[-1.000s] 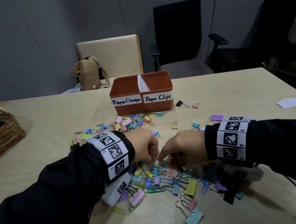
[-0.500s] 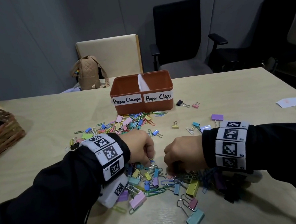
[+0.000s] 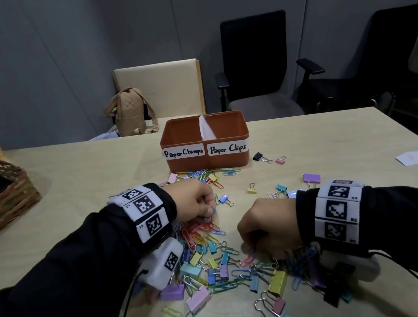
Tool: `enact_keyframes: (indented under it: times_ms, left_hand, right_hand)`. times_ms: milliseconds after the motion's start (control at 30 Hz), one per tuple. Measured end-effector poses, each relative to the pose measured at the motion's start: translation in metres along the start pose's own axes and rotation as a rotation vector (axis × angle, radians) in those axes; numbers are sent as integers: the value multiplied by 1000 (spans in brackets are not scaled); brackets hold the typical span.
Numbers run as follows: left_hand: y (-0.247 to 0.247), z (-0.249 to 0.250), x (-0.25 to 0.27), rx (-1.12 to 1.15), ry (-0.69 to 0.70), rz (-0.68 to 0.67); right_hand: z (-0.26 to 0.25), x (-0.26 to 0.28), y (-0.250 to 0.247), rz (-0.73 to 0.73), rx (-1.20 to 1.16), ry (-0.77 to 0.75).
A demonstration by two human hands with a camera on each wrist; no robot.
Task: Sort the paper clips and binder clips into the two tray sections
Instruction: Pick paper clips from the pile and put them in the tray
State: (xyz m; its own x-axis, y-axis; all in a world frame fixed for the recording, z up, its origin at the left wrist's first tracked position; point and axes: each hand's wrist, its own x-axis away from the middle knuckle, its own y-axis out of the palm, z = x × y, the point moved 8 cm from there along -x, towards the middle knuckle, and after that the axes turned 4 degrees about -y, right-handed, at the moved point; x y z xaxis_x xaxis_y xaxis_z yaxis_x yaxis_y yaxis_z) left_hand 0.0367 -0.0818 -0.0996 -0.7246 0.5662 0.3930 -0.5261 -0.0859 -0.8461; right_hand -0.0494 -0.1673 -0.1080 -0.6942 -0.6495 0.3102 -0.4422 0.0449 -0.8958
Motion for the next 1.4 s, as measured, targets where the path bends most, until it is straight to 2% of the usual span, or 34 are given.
enact_keyframes:
  times_ms: [100, 200, 367, 467, 567, 633, 733, 833, 900, 967, 1033, 1133, 1200, 1300, 1400]
  left_hand:
    - [-5, -4, -4, 174, -13, -11]
    - [-20, 0, -9, 232, -12, 73]
    - [-79, 9, -25, 368, -8, 381]
    - [-110, 6, -45, 511, -51, 507]
    - [-125, 3, -69, 715, -98, 526]
    - [-128, 1, -78, 850, -124, 520]
    - [-128, -2, -78, 910, -127, 539]
    - [-124, 1, -60, 621, -63, 544]
    - [-115, 0, -45, 454, -30, 488]
    - [-103, -10, -36, 331, -52, 408]
    - [-87, -26, -31, 226, -111, 323]
    - [-66, -44, -26, 110, -175, 224]
    - [-56, -48, -22, 19, -195, 193]
    - [-42, -47, -20, -88, -191, 156]
    - [-31, -43, -20, -134, -172, 129]
  right_hand:
    - [14, 0, -32, 115, -55, 36]
    - [37, 1, -70, 257, -161, 124]
    - [85, -2, -139, 584, -295, 287]
    - [112, -10, -173, 778, -331, 365]
    - [134, -20, -189, 912, -401, 428]
    - [144, -26, -192, 947, -375, 471]
    - [152, -32, -188, 921, -307, 519]
    - [145, -30, -178, 890, -235, 483]
    - [123, -31, -170, 848, -176, 372]
    - [97, -37, -153, 724, -109, 250]
    - [74, -49, -130, 537, -23, 157]
    - [49, -70, -92, 254, 78, 76]
    - [36, -83, -69, 121, 135, 43]
    - [23, -96, -44, 1, 182, -6]
    - [19, -94, -39, -24, 215, -4]
